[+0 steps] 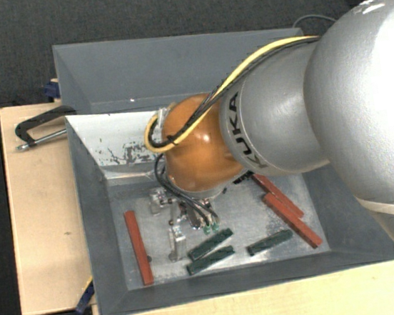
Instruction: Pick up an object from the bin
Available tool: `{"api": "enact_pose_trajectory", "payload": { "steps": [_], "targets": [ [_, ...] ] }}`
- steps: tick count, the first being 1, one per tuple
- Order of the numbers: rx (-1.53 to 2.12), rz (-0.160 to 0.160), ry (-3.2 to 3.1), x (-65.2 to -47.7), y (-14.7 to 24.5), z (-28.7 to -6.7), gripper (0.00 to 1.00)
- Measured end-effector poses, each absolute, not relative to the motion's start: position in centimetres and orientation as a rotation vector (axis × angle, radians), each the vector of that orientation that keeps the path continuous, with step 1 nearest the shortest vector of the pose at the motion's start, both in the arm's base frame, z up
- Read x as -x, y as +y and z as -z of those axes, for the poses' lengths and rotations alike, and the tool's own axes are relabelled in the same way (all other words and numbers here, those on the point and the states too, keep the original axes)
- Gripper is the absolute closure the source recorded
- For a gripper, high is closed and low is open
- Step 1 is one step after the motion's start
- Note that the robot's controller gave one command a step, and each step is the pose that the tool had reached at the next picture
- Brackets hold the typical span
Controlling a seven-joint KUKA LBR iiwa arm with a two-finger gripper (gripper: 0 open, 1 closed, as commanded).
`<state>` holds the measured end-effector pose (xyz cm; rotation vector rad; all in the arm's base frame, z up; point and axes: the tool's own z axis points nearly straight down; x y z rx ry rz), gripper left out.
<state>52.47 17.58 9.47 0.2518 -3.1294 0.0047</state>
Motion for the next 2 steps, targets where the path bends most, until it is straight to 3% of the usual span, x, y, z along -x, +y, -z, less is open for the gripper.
{"api": "enact_pose_trajectory", "payload": {
  "steps": [1,2],
  "targets": [
    [-0.41,0.004,-3.116,-51.7,17.4,-10.3,0.0],
    [-0.171,0.002,-3.137,-49.9,13.5,-11.3,0.0]
  ]
}}
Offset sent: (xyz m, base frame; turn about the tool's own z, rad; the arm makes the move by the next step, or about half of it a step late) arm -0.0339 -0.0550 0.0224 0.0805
